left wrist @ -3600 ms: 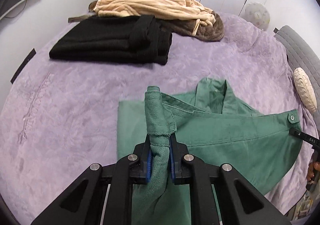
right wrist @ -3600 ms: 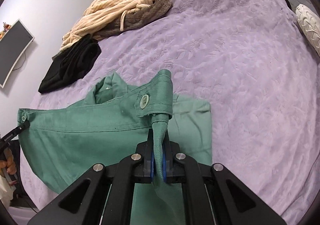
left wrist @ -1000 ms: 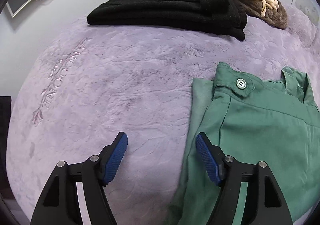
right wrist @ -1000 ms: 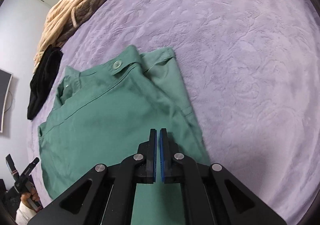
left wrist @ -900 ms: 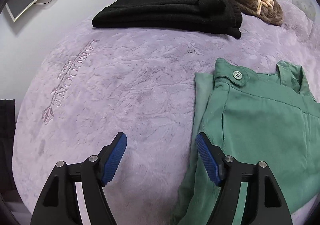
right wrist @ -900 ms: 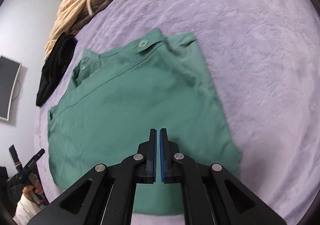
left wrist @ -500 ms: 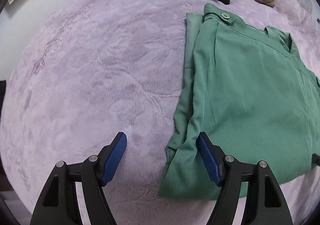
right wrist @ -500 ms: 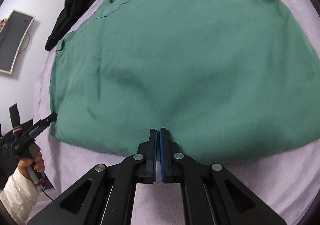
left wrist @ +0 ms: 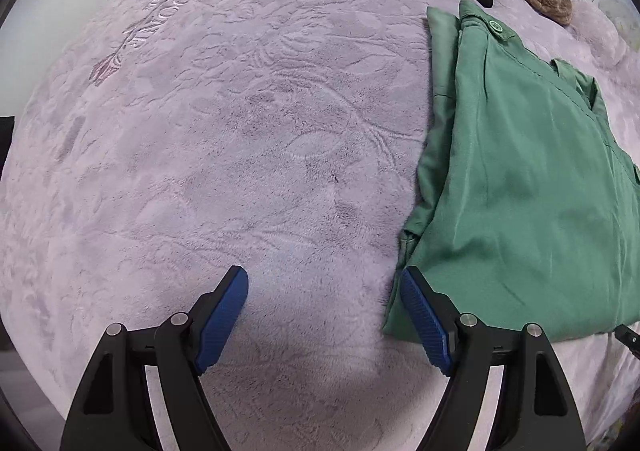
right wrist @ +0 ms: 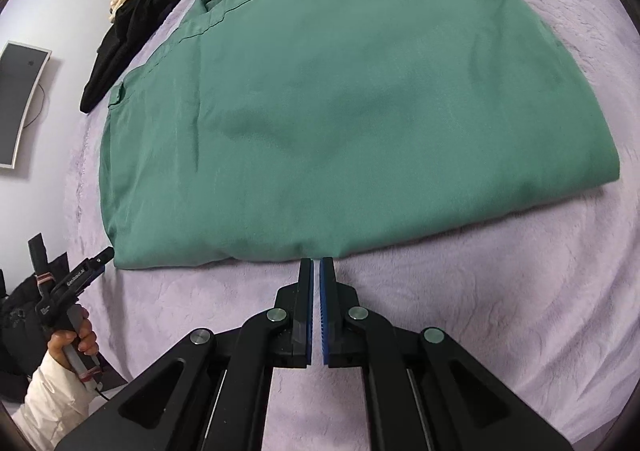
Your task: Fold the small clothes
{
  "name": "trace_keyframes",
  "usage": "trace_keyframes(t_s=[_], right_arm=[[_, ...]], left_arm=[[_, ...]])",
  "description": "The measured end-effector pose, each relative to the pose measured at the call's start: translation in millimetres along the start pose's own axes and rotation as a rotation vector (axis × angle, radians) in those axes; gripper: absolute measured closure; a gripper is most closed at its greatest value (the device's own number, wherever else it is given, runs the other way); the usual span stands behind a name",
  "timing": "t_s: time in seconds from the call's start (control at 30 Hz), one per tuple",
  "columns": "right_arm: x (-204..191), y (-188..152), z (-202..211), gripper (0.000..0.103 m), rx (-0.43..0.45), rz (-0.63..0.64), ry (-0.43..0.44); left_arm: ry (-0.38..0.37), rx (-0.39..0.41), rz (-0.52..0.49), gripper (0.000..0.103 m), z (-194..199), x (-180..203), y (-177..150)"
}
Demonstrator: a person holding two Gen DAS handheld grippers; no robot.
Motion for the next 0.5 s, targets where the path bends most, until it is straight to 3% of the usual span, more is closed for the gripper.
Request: trace_keyframes(t_s=[0.1, 0.37, 0.47, 0.5], right_arm=[[-7.3, -12.0, 8.9, 0.099, -0.005, -0.009, 0.013], [-39.7, -42.3, 15.0, 0.099, -0.039, -0.039, 0.048], [-50.5, -54.6, 14.4, 0.091, -0.057, -0.035, 0.051], [-54.2, -58.2, 14.1, 0.081, -0.062, -0.031, 0.047]], left_arm=[[0.035, -0.022, 0.013, 0.023, 4.8, -12.1, -7.4], [-0.006, -0.046, -0.014, 0.023, 35.9, -9.2, -33.5], [-0.021, -0.05, -0.053, 0.023, 45.5, 1.7, -42.9], [-0.028, -0.051, -0.065, 0.023, 48.5, 5.2, -46.1]])
Point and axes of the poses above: each gripper's, at about its wrist camera, not at the fingertips, and z roughly against the way its jaws point, x to its right, y to its top, the point moved 10 cm from there along -z, roughly the way its jaws point, and after that the axes turned 5 degrees about x, right-handed, at the moved point
